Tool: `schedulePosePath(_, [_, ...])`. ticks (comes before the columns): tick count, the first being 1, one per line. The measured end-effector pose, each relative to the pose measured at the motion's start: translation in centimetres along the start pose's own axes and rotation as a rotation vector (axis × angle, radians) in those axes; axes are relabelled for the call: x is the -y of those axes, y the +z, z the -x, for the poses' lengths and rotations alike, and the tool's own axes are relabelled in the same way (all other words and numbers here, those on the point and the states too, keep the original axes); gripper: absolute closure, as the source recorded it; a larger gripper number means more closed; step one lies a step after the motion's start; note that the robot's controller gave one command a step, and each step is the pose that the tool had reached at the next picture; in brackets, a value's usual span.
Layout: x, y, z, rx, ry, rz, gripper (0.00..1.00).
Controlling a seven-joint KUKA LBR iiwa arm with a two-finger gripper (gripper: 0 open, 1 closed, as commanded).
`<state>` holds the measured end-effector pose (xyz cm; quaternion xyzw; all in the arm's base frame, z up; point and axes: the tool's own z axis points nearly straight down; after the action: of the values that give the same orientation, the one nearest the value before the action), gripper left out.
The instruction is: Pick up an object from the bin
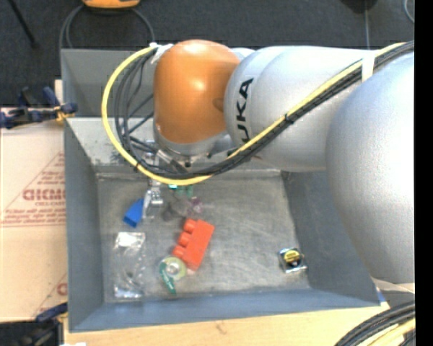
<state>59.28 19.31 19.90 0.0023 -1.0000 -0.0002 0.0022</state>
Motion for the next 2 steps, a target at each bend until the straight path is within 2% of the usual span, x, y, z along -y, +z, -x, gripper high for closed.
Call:
schedulePosePath(1, [0.23, 9.35, 2.97, 0.007, 0.058, 0.001, 0.0])
schedulePosePath(2, [0.23, 9.35, 3.07, 0.009, 0.064, 0.002, 1.0])
